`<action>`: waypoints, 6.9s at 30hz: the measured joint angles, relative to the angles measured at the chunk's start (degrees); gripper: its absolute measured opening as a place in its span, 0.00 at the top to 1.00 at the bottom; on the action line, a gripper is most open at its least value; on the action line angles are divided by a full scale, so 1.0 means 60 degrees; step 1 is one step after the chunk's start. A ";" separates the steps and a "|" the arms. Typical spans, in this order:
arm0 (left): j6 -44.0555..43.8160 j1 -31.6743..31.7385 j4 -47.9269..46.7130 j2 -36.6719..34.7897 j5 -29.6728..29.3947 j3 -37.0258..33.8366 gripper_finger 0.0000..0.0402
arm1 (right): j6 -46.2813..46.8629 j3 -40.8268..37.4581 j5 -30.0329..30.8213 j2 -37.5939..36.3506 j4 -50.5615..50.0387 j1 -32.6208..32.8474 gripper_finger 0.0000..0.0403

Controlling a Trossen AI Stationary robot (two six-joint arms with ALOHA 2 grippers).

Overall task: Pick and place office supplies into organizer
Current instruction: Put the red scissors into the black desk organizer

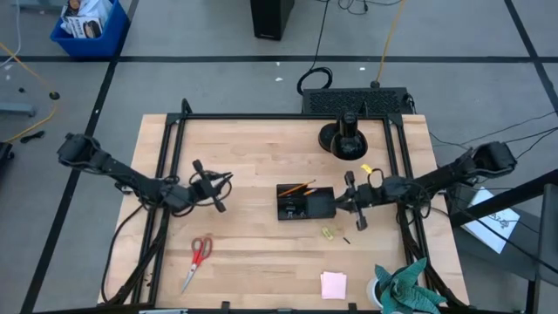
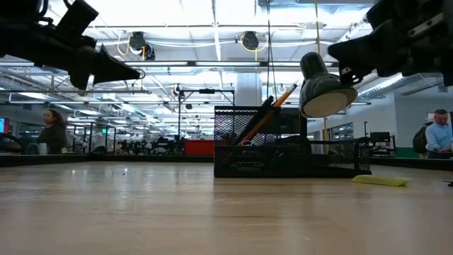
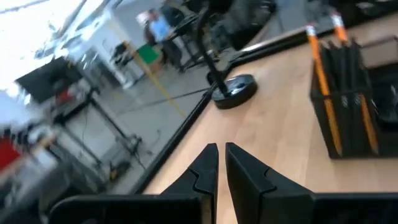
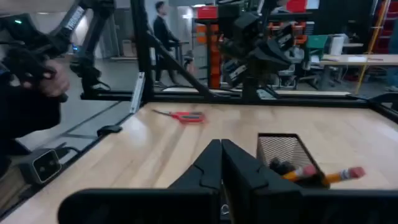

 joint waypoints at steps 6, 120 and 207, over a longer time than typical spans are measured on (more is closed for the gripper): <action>-0.2334 -0.0941 -0.1263 0.0002 -0.0702 0.0592 0.91 | 0.0059 -0.0285 -0.0267 -0.0440 0.0026 -0.0996 1.00; -1.8295 -0.4369 -1.2603 0.6831 0.4409 0.6226 0.87 | 0.0259 -0.0289 -0.2531 -0.0437 0.0162 -0.2030 1.00; -0.2999 0.3971 0.2025 0.8344 1.0713 0.6317 0.70 | 0.0685 -0.0285 -0.1980 -0.0440 0.0375 -0.2044 1.00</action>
